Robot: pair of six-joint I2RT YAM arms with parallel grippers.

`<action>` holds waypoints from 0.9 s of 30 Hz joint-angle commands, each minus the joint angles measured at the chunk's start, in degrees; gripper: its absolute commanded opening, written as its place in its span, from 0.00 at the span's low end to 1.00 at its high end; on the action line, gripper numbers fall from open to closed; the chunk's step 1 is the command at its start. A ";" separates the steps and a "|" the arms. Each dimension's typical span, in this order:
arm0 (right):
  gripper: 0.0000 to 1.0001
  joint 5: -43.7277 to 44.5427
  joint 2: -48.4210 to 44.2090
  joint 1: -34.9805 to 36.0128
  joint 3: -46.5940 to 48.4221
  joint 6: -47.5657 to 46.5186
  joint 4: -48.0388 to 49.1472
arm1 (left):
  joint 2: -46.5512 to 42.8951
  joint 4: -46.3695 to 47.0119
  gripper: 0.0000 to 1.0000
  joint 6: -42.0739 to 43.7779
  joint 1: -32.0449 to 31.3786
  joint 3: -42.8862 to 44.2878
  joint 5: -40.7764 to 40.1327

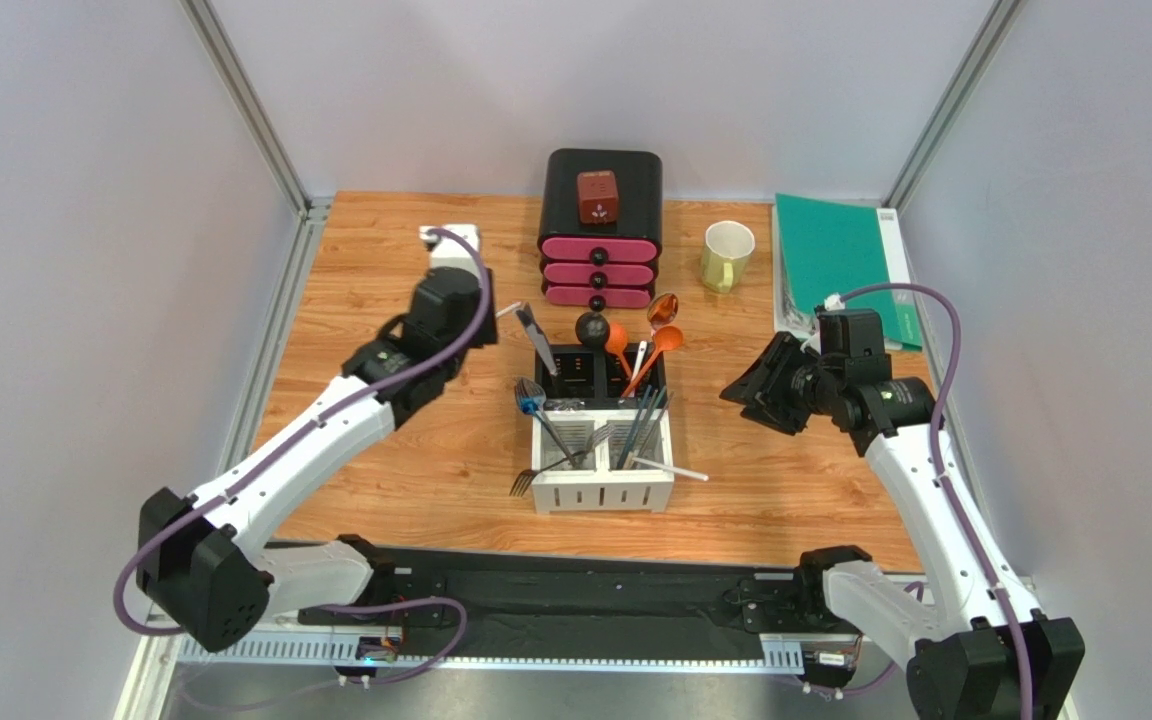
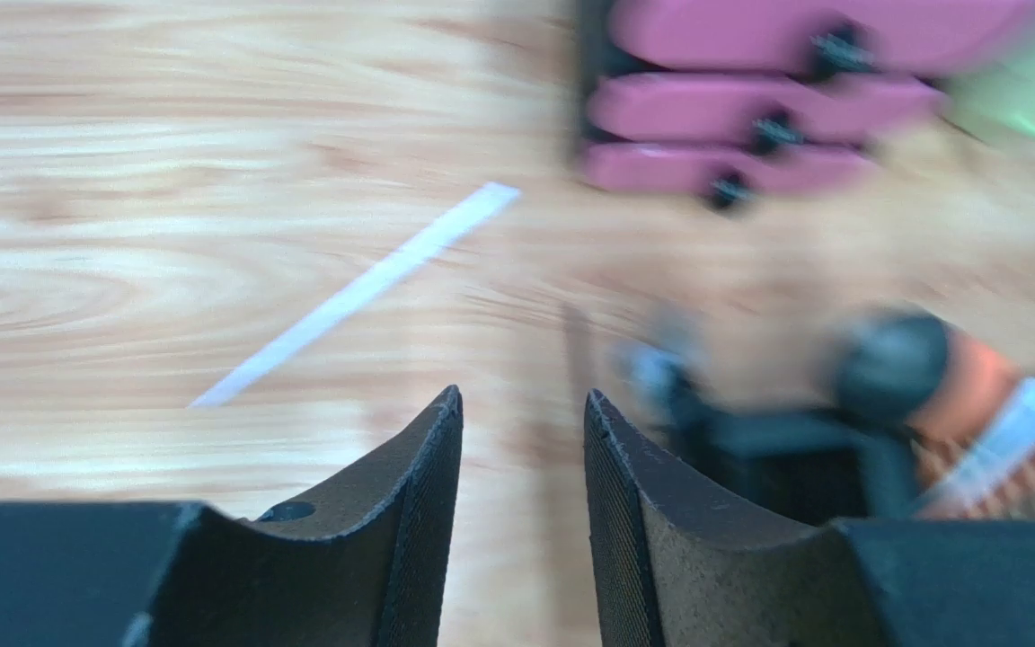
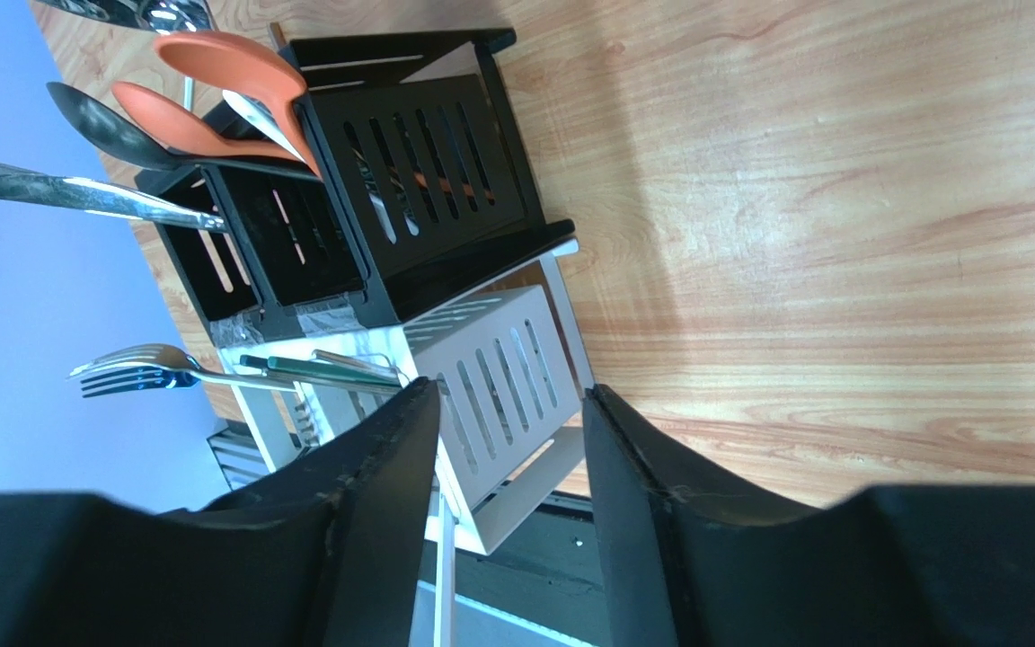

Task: Sort the eating utensils into containers
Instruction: Place the spoon in the storage box, then pick up the chopstick from the center of the board.

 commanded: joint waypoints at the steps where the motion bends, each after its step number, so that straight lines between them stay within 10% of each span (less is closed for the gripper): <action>1: 0.51 0.97 0.98 0.08 -0.40 1.35 4.37 | 0.61 -5.50 0.46 7.12 11.01 2.44 7.99; 9: 0.54 0.35 5.29 0.16 -0.66 0.91 6.56 | 31.79 -22.91 0.44 1.78 23.15 24.85 18.37; 27: 0.54 -2.55 14.34 -1.33 4.00 -2.87 6.83 | 33.58 -26.33 0.40 -56.57 26.60 14.32 17.96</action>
